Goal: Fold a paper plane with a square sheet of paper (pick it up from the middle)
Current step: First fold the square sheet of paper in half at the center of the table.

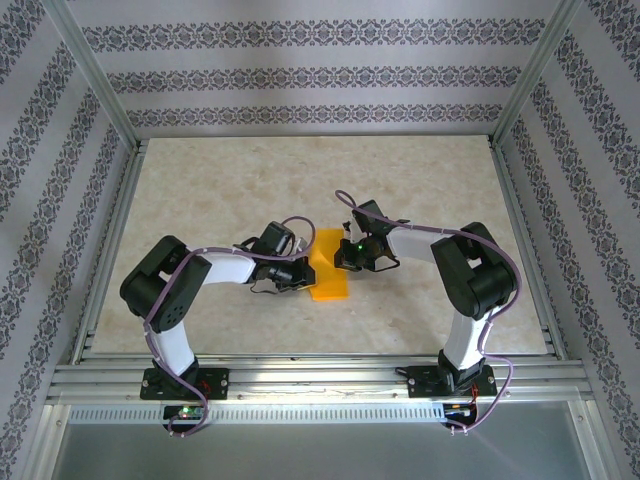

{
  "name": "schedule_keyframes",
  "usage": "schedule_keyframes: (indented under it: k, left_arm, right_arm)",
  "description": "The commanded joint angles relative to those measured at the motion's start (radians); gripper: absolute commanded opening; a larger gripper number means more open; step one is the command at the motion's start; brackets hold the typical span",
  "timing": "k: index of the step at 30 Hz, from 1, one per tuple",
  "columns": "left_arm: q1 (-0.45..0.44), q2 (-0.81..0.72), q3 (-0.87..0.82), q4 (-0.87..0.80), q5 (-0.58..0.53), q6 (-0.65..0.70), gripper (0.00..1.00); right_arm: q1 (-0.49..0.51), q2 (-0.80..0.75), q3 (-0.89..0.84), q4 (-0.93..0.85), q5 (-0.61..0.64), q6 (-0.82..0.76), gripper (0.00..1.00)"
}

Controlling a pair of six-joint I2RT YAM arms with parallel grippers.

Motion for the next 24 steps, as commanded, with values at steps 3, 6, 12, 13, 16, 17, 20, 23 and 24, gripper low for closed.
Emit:
schedule_keyframes:
  k: [3,6,12,13,16,17,20,23,24]
  left_arm:
    - [-0.007,-0.042,-0.035,-0.095,-0.051,0.041,0.06]
    - [-0.01,-0.087,0.003,-0.119,-0.042,0.048,0.07]
    - [-0.024,-0.126,0.015,-0.022,0.009,-0.026,0.07]
    - [-0.027,-0.119,0.011,0.006,0.02,-0.043,0.07]
    - [-0.032,-0.085,0.005,0.048,0.037,-0.06,0.07]
    - [-0.033,-0.075,0.003,0.05,0.037,-0.06,0.08]
    - [-0.037,-0.056,-0.025,0.076,0.044,-0.059,0.07]
    - [-0.037,-0.04,-0.064,0.037,0.048,0.0,0.08]
    - [-0.037,-0.037,-0.084,0.026,0.049,0.016,0.08]
  right_arm:
    - [-0.003,0.015,-0.048,-0.079,0.094,0.004,0.0]
    - [-0.003,0.013,-0.047,-0.079,0.096,0.004,0.0]
    - [-0.003,0.004,-0.05,-0.082,0.099,0.004,0.0]
    - [-0.003,0.004,-0.051,-0.082,0.099,0.006,0.0]
    - [-0.002,0.003,-0.053,-0.073,0.094,0.009,0.0]
    - [-0.003,0.003,-0.053,-0.074,0.094,0.009,0.0]
    - [-0.003,0.001,-0.057,-0.078,0.1,0.005,0.0]
    - [-0.004,0.002,-0.059,-0.083,0.1,-0.001,0.0]
    - [-0.004,0.0,-0.062,-0.083,0.1,-0.003,0.0]
